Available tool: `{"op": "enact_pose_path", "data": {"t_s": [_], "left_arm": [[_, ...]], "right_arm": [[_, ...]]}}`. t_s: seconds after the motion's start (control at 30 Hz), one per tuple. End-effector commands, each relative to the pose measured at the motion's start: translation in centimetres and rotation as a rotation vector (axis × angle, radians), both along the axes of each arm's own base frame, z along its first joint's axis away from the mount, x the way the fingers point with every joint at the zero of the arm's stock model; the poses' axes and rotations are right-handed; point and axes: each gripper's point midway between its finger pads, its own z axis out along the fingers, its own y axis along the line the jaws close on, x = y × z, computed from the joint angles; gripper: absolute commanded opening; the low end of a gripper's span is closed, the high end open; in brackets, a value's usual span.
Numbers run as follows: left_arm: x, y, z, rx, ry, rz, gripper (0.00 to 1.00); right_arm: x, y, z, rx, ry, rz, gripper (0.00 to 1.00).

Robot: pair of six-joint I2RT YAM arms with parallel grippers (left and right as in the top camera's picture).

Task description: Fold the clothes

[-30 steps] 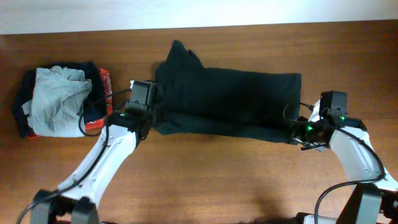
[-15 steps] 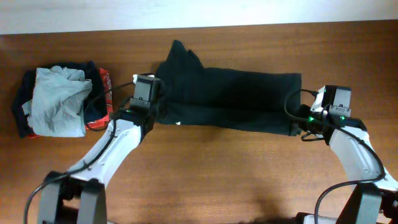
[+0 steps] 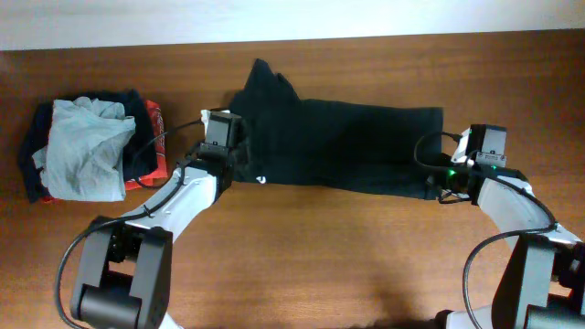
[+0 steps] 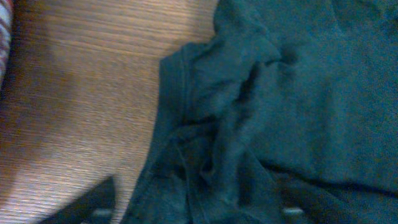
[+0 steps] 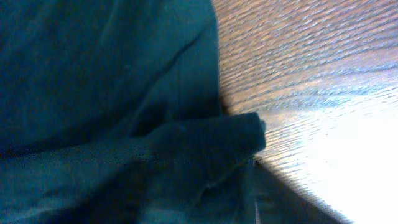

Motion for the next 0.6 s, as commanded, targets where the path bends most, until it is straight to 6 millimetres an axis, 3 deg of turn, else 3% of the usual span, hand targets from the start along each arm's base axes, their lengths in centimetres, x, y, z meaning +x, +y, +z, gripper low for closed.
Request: {"op": "enact_pose_path", "data": {"t_s": [0.0, 0.13, 0.2, 0.3, 0.33, 0.43, 0.57], "left_arm": [[0.7, 1.0, 0.2, 0.069, -0.021, 0.006, 0.99], [1.3, 0.8, 1.1, 0.097, -0.024, -0.031, 0.99], [1.8, 0.6, 2.3, 0.104, -0.02, -0.039, 0.99], [3.0, 0.1, 5.1, 0.099, -0.023, -0.053, 0.99], [3.7, -0.3, 7.1, 0.085, -0.037, -0.06, 0.99], [5.3, -1.2, 10.6, 0.058, -0.082, -0.106, 0.99], [7.4, -1.9, 13.9, 0.026, -0.156, -0.135, 0.99]], "right_arm": [[0.5, -0.6, 0.4, -0.036, -0.009, -0.005, 0.99], [1.0, -0.7, 1.8, -0.032, 0.001, -0.004, 0.99], [1.7, -0.9, 3.4, -0.036, 0.0, -0.005, 0.99], [2.9, -1.2, 6.4, -0.04, -0.014, 0.0, 0.99], [3.6, -1.2, 8.3, -0.051, -0.031, 0.028, 0.99], [4.8, -1.2, 11.7, -0.084, -0.074, 0.094, 0.99], [5.9, -1.6, 14.1, -0.134, -0.127, 0.14, 0.99]]}}
